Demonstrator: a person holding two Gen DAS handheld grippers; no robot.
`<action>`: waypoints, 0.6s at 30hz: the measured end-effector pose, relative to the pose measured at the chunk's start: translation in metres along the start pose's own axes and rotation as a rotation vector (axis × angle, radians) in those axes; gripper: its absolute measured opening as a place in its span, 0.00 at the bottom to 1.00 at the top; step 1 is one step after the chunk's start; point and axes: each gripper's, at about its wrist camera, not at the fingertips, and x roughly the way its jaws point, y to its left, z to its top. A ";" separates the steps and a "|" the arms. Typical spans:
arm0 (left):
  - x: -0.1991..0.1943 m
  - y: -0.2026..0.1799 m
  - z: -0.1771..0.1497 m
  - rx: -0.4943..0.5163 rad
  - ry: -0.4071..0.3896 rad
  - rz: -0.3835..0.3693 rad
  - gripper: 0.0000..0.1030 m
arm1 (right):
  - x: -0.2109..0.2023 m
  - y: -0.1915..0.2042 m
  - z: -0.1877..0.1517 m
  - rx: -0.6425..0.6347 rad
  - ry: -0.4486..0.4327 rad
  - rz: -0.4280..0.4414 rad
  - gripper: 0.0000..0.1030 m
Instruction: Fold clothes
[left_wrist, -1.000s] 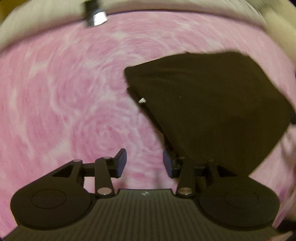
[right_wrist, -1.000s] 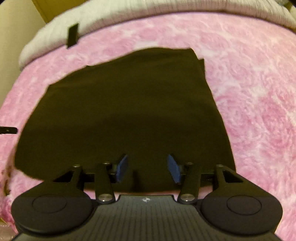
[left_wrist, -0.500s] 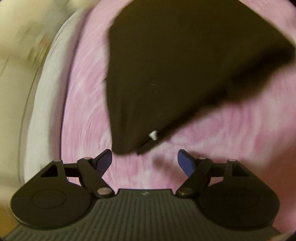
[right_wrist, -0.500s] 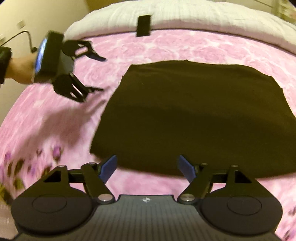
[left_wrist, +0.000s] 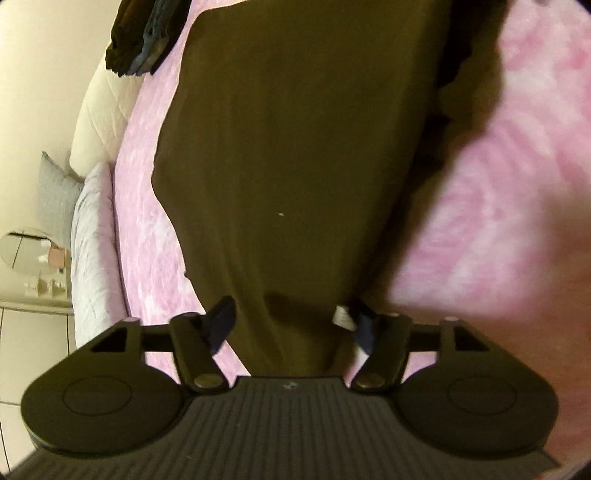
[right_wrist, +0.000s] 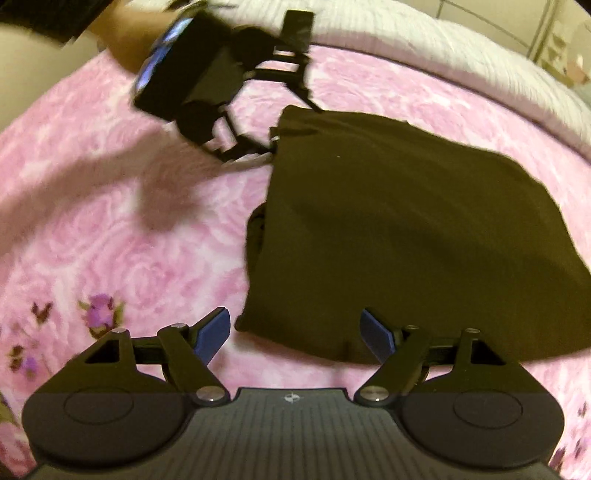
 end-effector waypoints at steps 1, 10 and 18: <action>0.003 0.003 -0.001 0.003 -0.008 0.005 0.72 | 0.004 0.006 0.001 -0.024 -0.009 -0.016 0.84; 0.013 0.008 -0.002 -0.054 -0.005 0.017 0.36 | 0.050 0.064 -0.002 -0.353 -0.050 -0.192 0.91; 0.024 0.016 -0.001 -0.069 0.006 0.028 0.36 | 0.048 0.036 -0.020 -0.462 -0.054 -0.341 0.82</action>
